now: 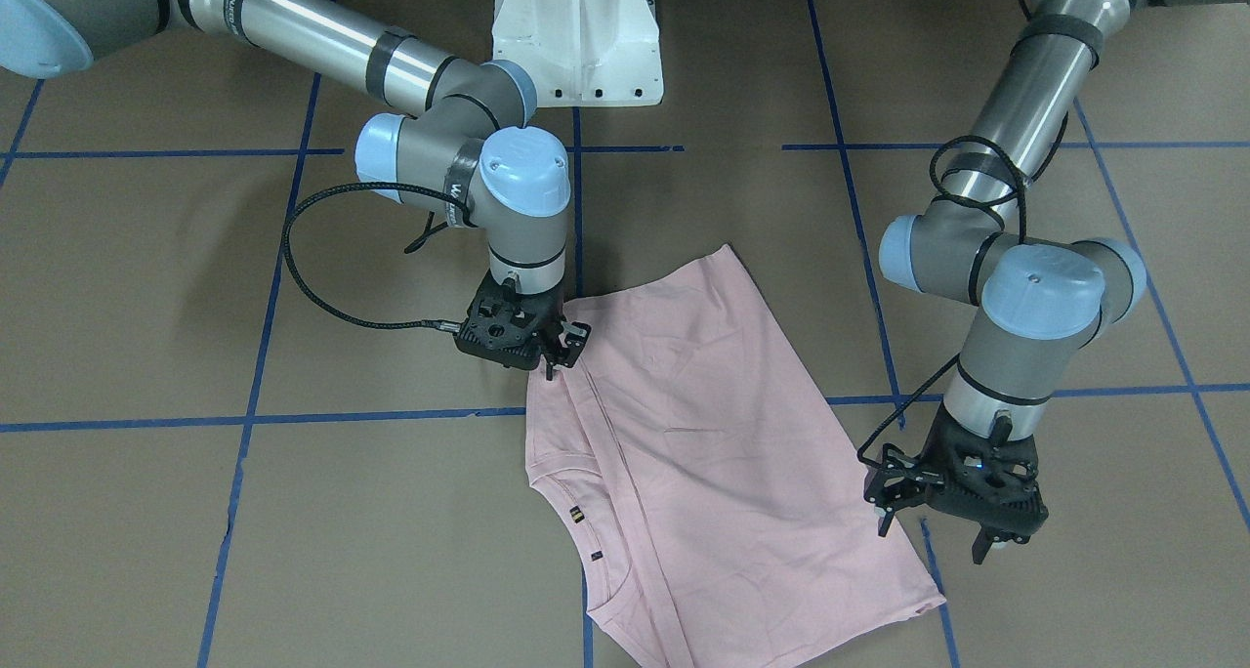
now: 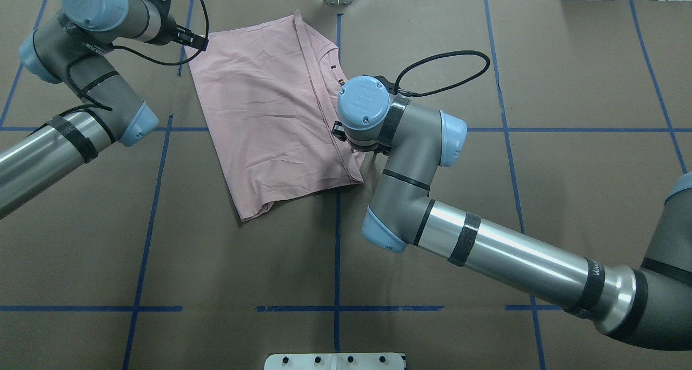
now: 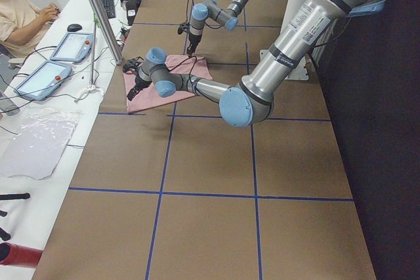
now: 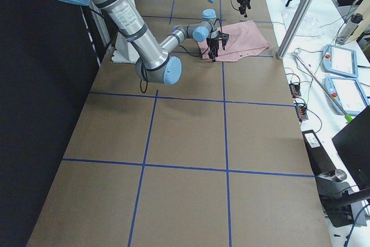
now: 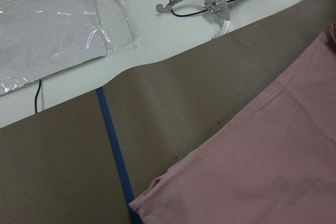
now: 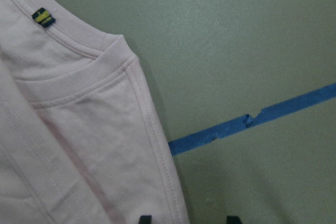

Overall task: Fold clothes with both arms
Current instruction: 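Lower the right gripper onto the shirt's collar corner nearest it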

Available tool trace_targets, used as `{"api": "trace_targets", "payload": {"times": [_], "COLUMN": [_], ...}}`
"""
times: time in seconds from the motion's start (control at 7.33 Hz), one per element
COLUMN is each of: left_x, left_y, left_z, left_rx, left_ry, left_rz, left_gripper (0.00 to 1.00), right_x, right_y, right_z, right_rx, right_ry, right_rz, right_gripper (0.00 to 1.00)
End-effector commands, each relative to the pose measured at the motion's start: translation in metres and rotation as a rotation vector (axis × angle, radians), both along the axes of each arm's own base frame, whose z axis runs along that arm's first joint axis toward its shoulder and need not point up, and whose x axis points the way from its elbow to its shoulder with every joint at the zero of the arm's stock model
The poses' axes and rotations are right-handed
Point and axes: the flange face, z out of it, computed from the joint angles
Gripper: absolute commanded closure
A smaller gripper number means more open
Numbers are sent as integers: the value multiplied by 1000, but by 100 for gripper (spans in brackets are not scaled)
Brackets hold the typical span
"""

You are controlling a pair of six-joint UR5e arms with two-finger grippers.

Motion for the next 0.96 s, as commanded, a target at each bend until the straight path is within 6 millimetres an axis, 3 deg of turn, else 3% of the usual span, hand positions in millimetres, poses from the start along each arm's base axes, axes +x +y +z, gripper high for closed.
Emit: {"api": "trace_targets", "payload": {"times": [0.0,0.14,0.82], "left_x": [0,0,0], "left_y": [0,0,0], "left_z": [0,0,1], "left_rx": [0,0,-1], "left_ry": [0,-1,-2], "left_rz": [0,1,1], "left_gripper": [0,0,0], "right_x": [-3,-3,-4], "right_y": [1,1,2], "right_z": [1,-1,-3], "right_rx": [-2,2,10], "right_ry": [3,-11,-36], "right_rz": [7,21,26], "right_gripper": [49,56,59]}}
